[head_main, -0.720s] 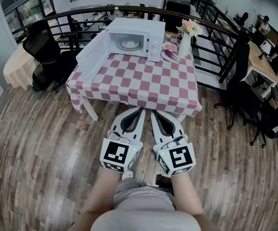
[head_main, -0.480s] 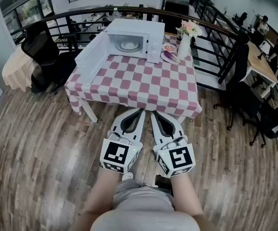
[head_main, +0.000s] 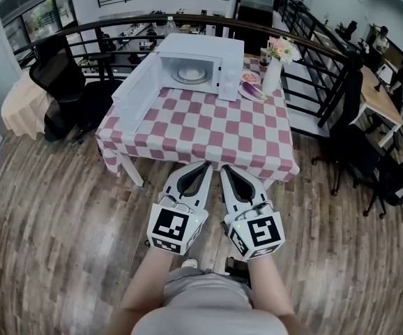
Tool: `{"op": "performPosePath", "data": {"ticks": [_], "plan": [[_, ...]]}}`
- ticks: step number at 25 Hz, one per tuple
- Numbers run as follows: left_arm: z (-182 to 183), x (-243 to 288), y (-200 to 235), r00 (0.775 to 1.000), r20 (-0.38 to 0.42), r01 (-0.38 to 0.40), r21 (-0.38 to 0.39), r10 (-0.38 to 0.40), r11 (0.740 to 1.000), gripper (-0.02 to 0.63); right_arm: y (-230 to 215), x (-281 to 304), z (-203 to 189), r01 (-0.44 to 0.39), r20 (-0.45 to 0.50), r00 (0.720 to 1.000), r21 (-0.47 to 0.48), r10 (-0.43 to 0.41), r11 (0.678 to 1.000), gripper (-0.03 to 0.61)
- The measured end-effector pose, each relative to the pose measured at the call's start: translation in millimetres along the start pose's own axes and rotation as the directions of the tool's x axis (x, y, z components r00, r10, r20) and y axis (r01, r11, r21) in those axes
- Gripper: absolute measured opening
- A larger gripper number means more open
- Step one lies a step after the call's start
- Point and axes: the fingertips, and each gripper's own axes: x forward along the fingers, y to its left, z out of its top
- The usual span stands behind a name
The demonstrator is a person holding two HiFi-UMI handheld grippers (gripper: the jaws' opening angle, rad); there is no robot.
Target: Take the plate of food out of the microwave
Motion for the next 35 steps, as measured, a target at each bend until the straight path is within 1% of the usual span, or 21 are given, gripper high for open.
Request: {"op": "performPosePath", "data": {"ticks": [7,17,29,35], "plan": [[-5.5,5.5,37.2,1.0,0.008,0.01,-0.02,-0.009,1.0,0.002,14.1,36.3,-10.0,-0.007,-0.017,1.0,-0.007,0.006,1.0,0.023],[-22.3,12.7,76.6,0.999,-0.015,0.034,-0.041,-0.035,0.999,0.002,20.5,76.6,-22.5,0.012,-0.038,0.999,-0.005,-0.012,1.0,0.023],[-37.7,23.5,110.9,0.999,-0.038,0.011,-0.062,-0.013,0.998,0.002,16.5,112.1,-36.2,0.006,-0.05,0.999,0.021,-0.005,1.0,0.023],[-42.8,46.1,131.5,0.999,-0.044,-0.012,-0.061,0.009,0.998,0.002,0.8,137.1,-43.3,-0.003,-0.047,0.999,0.029,0.004,1.0,0.023]]}}
